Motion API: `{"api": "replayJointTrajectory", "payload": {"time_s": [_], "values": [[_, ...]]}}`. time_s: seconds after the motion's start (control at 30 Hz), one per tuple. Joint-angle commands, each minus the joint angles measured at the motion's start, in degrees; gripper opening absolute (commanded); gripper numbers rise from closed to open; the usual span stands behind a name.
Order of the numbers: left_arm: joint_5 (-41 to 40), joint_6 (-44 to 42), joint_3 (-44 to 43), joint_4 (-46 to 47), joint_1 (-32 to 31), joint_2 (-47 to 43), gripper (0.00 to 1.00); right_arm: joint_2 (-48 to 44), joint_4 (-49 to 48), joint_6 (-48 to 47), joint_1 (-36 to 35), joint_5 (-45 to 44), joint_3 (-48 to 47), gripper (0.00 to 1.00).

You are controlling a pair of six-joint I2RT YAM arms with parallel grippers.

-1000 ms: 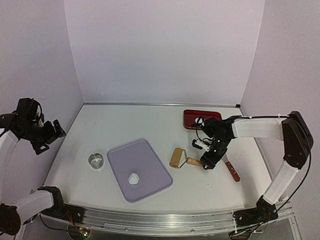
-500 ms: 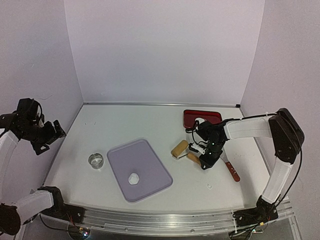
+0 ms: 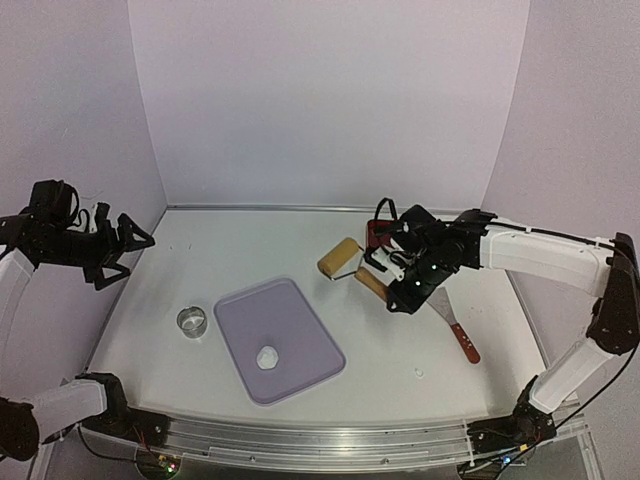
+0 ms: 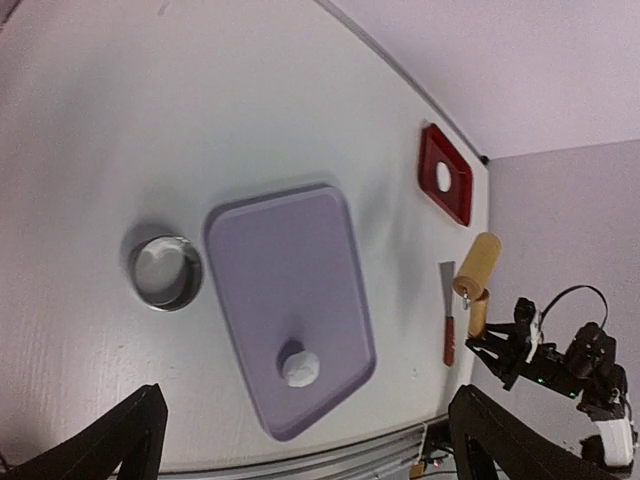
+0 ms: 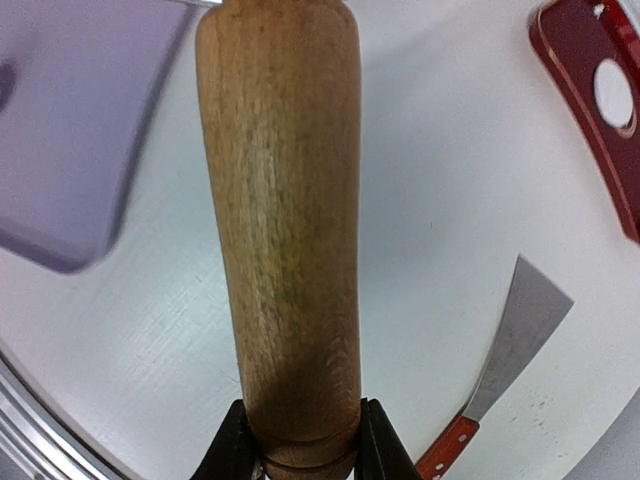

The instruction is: Roll out the dumpling wrappers from the dough

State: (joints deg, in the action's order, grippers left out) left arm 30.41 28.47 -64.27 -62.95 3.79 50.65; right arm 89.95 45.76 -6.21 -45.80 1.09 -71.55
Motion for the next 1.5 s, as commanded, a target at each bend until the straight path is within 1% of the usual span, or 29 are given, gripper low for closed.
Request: {"api": "replayJointTrajectory", "payload": {"time_s": [0.0,0.07,0.17,0.27,0.37,0.43,0.53,0.63,0.8,1.07,1.23,1.4,1.47], "values": [[17.16,2.54,-2.31,10.18,-0.18,0.8,1.0,1.64,1.55,15.98,-4.5,-3.83,-11.64,0.0],[19.58,5.37,-0.96,14.45,-0.32,0.56,1.0,4.86,3.05,23.75,-6.48,-2.38,-17.01,0.0],[21.54,9.79,0.56,20.69,-1.53,0.72,0.99,9.79,3.19,30.79,-11.62,-3.05,-23.88,0.0],[21.45,13.58,1.08,24.95,-5.55,0.62,0.95,14.98,3.54,37.12,-16.44,-4.25,-31.22,0.0],[19.89,16.41,1.87,28.62,-9.58,0.23,0.92,20.15,3.55,44.46,-17.98,-1.85,-38.61,0.0],[19.5,17.69,2.46,29.6,-10.76,0.45,0.85,23.6,3.57,46.81,-18.87,0.49,-44.21,0.0],[19.18,19.04,3.43,30.82,-11.85,1.0,0.73,27.32,3.65,48.31,-20.4,1.39,-51.19,0.0],[18.33,20.41,3.87,32.94,-13.79,1.56,0.72,29.68,3.67,50.12,-20.79,3.19,-55.27,0.0],[16.08,21.75,3.77,34.78,-17.41,3.11,0.72,30.09,3.72,51.61,-21.16,3.74,-57.2,0.0],[13.36,23.8,4.3,39.2,-20.28,7.16,0.61,28.84,4.11,51.04,-22.67,2.07,-56.97,0.0],[12.54,23.09,2.82,39.19,-21.2,10.53,0.51,28.61,4.61,51.13,-23.72,0.64,-57.05,0.0],[12.67,22.17,1.98,38.51,-21.88,12.76,0.37,28.37,5.35,51.28,-24.42,-0.79,-57.47,0.0],[12.55,21.76,1.87,38.14,-22.13,13.27,0.34,28.27,5.66,51.17,-24.55,-1.08,-57.61,0.0]]}}
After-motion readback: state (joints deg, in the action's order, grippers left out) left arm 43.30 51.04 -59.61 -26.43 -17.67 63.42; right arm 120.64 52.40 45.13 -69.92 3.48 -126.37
